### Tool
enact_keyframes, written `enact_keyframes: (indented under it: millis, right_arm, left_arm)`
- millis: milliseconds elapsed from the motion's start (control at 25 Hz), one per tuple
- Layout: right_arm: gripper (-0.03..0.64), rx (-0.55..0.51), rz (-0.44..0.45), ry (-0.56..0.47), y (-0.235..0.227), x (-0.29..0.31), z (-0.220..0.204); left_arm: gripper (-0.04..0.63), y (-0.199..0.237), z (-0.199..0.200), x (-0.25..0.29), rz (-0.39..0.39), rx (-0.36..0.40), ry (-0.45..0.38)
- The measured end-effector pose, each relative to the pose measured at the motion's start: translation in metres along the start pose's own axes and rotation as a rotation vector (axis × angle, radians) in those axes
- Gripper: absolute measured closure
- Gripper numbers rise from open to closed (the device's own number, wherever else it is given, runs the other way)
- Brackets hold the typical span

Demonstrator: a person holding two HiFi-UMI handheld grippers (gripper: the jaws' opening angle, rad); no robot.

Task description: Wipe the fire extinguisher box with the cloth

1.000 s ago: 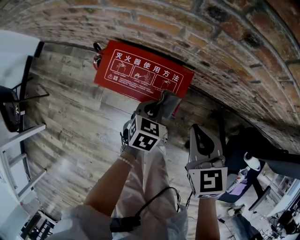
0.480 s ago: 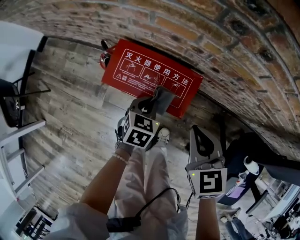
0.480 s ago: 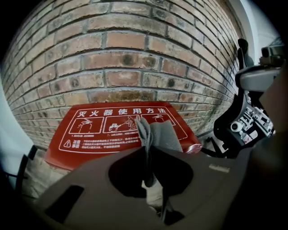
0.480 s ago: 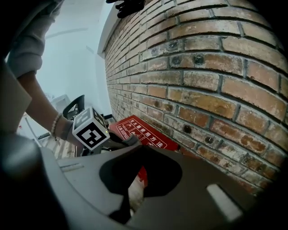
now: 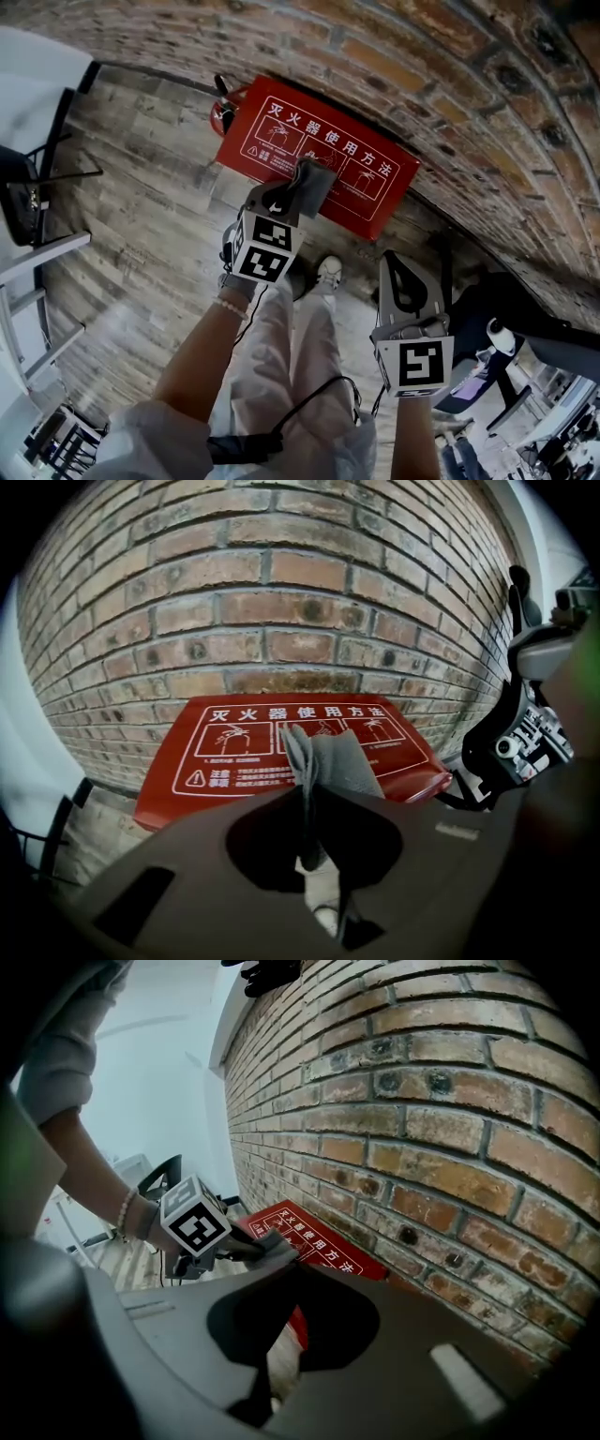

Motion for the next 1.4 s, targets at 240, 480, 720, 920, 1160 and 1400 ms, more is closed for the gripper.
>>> enact_keyframes:
  millis: [240, 480, 720, 920, 1160, 1400]
  right_arm:
    - [0.606, -0.009, 0.010, 0.005, 0.011, 0.008, 0.005]
    - [0.607, -0.024, 0.025, 0.018, 0.021, 0.016, 0.007]
    - [0.607, -0.032, 0.034, 0.022, 0.031, 0.023, 0.008]
    - [0.607, -0.033, 0.036, 0.018, 0.036, 0.027, 0.013]
    - [0.607, -0.050, 0.039, 0.030, 0.038, 0.029, 0.013]
    - [0.607, -0.055, 0.042, 0.019, 0.040, 0.028, 0.016]
  left_arm:
    - [0.582, 0.032, -0.012, -0.007, 0.053, -0.020, 0.004]
    - [0.582, 0.065, -0.023, -0.017, 0.107, -0.035, 0.014]
    - [0.581, 0.097, -0.030, -0.024, 0.155, -0.038, 0.020]
    - [0.581, 0.117, -0.034, -0.029, 0.182, -0.024, 0.028]
    - [0.581, 0.131, -0.037, -0.030, 0.201, -0.033, 0.028]
    - [0.581, 0.133, -0.034, -0.032, 0.204, -0.058, 0.025]
Point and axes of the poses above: the fingertips, and each gripper's own axes: x forward along the fingers, y to its left, z out of its top, the point moved 6 cm from there along -x, backward along the fingers, and after that the axes turned 14 degrees about x, right-handed, at the moved point
